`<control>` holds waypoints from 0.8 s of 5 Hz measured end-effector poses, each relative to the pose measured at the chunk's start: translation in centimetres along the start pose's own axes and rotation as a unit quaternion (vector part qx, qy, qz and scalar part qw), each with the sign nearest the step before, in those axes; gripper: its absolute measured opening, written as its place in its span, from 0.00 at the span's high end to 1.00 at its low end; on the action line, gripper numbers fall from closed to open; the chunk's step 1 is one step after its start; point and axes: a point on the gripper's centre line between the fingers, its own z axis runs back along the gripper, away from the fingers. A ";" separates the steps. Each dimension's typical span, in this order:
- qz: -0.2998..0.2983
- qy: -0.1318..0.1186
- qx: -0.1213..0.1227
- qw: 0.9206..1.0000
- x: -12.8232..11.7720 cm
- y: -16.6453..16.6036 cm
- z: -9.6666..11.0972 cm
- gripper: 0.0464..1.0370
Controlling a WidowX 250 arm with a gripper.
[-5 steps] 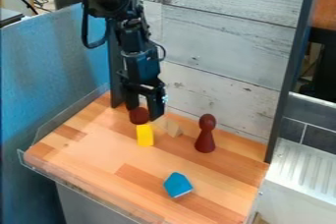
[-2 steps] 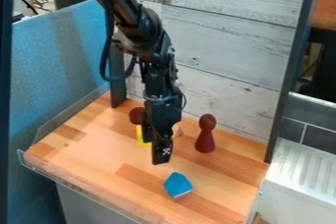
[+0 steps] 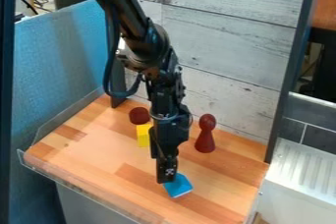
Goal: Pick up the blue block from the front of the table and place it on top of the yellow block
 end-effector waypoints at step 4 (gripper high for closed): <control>-0.014 -0.023 0.013 1.000 1.2 -1.7 1.3 0.04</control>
